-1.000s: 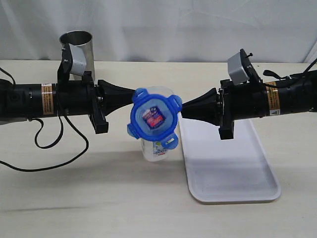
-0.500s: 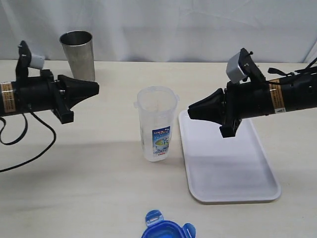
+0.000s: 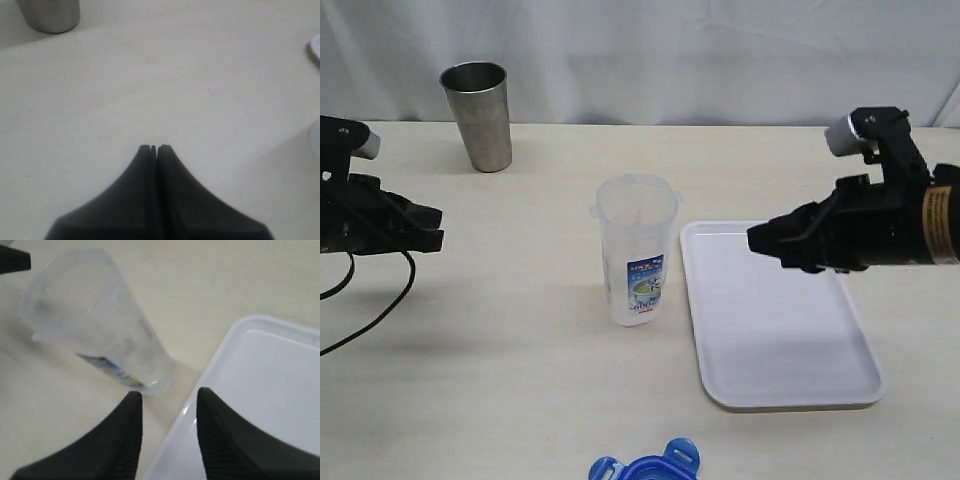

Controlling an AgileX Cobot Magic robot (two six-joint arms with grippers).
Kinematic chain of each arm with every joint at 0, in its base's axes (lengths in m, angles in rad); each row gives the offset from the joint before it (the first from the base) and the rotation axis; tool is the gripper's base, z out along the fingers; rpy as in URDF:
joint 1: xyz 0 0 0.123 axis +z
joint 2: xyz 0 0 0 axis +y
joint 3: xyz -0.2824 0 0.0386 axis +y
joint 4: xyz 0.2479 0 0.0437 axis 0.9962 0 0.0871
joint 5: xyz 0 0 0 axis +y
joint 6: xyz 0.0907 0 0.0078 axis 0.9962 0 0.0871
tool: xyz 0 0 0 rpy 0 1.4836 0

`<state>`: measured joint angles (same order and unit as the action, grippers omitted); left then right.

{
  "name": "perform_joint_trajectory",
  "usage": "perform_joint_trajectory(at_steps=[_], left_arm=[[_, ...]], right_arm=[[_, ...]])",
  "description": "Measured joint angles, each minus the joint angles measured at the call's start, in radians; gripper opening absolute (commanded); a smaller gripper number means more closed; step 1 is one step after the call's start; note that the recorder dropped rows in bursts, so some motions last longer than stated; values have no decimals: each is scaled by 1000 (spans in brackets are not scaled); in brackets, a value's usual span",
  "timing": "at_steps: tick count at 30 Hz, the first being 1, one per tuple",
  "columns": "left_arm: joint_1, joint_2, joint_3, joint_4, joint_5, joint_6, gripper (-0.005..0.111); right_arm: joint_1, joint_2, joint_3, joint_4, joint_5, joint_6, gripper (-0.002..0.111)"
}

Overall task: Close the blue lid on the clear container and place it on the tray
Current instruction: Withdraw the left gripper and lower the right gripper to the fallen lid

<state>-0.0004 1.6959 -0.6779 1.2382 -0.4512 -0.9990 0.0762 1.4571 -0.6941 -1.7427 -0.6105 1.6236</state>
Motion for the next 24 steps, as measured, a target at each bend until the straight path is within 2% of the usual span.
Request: perform_joint_trajectory(at_steps=[4,7,12,15,20,24], left_arm=[[0,-2,0,-81,12,18,0],[0,-2,0,-101,-19,31,0],[-2,-2,0,-97,-50,35,0],[-2,-2,0,-88,-62,35,0],[-2,-2,0,-79,-102,35,0],[-2,-2,0,-76,-109,35,0]], right_arm=[[72,-73,130,2,33,8,36],[165,-67,195,2,42,10,37],[331,39,210,-1,83,4,51],[400,115,210,-1,131,-37,52],[434,217,195,-1,198,-68,52],[436,269,163,-1,131,-112,52]])
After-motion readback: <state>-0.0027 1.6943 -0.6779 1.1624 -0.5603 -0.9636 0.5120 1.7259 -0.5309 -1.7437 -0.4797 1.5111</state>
